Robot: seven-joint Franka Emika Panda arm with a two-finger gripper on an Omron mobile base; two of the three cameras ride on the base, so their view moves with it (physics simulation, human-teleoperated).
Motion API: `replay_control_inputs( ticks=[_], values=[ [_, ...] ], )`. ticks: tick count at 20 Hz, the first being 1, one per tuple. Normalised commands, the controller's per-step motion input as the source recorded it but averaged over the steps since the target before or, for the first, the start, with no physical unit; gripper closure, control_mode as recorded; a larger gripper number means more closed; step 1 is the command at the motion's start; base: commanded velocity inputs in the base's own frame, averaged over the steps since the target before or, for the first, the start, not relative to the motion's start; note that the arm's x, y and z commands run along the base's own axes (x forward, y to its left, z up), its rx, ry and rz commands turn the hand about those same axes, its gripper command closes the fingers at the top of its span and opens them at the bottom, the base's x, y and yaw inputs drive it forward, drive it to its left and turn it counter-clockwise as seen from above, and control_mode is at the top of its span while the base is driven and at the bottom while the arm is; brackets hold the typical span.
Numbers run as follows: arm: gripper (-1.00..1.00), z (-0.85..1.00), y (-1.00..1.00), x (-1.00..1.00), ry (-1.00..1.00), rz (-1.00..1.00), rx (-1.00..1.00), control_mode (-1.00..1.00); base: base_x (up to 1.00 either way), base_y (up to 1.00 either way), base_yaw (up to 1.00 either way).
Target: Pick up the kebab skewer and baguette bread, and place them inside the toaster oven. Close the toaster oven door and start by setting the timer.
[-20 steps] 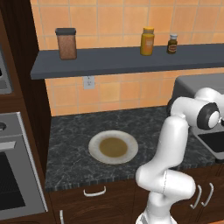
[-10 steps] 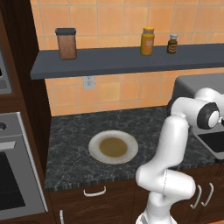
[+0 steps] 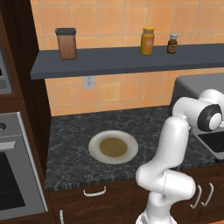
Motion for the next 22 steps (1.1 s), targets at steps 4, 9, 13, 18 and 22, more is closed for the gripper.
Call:
replay_control_inputs(
  ticks=[4,9,13,18,22],
  values=[
    [-1.0,0.0,0.0,0.53,-0.03,0.0,0.0,-1.0,0.0,0.0,0.0],
    [-1.0,0.0,0.0,0.25,-0.02,0.0,0.0,-1.0,0.0,0.0,0.0],
    [-1.0,0.0,0.01,0.0,0.0,0.0,0.0,-1.0,0.0,0.0,0.0],
    [-1.0,0.0,0.01,0.21,0.0,0.0,0.0,-1.0,0.0,0.0,0.0],
    [-1.0,0.0,0.03,0.07,0.0,0.0,0.0,-1.0,0.0,0.0,0.0]
  ],
)
